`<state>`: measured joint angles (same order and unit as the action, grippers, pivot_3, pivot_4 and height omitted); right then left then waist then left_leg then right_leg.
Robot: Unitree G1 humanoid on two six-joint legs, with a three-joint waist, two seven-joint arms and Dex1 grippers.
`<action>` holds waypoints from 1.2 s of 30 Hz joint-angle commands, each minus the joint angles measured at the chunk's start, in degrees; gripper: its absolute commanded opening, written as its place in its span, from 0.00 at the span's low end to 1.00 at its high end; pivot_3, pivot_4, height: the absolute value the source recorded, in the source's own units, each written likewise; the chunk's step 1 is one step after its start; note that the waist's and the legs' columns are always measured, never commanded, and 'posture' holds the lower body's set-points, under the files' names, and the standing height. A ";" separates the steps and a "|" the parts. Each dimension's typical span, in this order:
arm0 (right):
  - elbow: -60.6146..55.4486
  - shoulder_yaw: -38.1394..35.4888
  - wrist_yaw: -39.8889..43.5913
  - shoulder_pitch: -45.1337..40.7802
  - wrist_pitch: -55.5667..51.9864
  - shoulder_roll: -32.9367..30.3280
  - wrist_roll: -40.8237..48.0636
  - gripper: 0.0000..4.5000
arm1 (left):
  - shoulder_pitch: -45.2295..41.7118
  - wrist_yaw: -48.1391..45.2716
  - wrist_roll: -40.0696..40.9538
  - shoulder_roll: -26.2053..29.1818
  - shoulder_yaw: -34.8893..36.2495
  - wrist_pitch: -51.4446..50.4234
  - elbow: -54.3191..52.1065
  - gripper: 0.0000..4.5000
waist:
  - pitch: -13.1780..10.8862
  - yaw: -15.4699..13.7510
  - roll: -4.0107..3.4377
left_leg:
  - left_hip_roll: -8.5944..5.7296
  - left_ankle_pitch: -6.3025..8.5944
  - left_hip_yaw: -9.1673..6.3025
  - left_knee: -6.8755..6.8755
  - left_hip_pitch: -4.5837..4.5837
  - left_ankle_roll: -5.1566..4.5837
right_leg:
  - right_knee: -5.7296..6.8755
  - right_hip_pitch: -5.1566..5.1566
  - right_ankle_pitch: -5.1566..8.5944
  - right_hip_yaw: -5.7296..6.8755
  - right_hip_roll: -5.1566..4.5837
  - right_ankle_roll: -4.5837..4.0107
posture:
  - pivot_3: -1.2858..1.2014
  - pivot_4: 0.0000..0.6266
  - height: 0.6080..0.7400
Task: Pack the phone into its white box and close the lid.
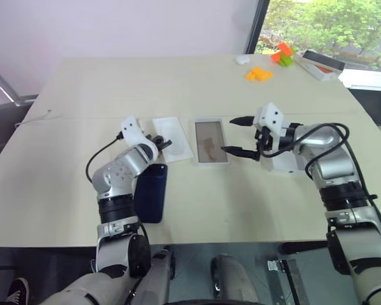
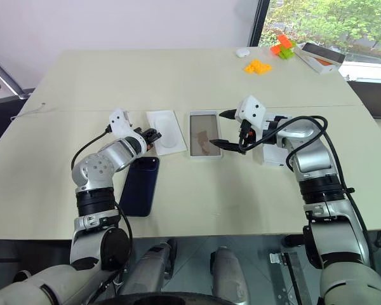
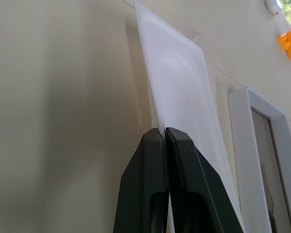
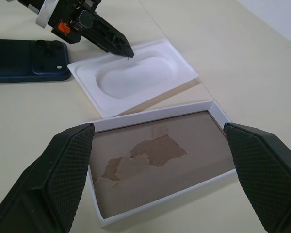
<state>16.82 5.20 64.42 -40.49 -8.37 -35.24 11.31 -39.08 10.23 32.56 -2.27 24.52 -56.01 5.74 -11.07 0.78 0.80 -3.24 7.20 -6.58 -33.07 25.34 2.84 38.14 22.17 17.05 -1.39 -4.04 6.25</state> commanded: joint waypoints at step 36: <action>-0.55 -5.70 4.85 2.80 1.16 -9.12 2.29 1.00 | -7.54 -0.39 5.52 -3.71 -6.85 -0.71 7.21 0.01 | -0.02 -0.17 0.04 | -0.01 0.02 0.07 0.00 0.04 -0.01 | -0.09 -0.01 0.01 -0.02 -0.05 0.01 | 0.52 0.24 1.00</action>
<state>18.61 1.26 69.81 -37.62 -7.19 -43.94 12.62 -45.56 10.65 38.73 -5.58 18.79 -57.91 12.87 -11.10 0.62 0.84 -3.26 7.22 -6.50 -33.07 25.38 2.83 38.05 22.16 17.05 -1.42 -4.10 6.26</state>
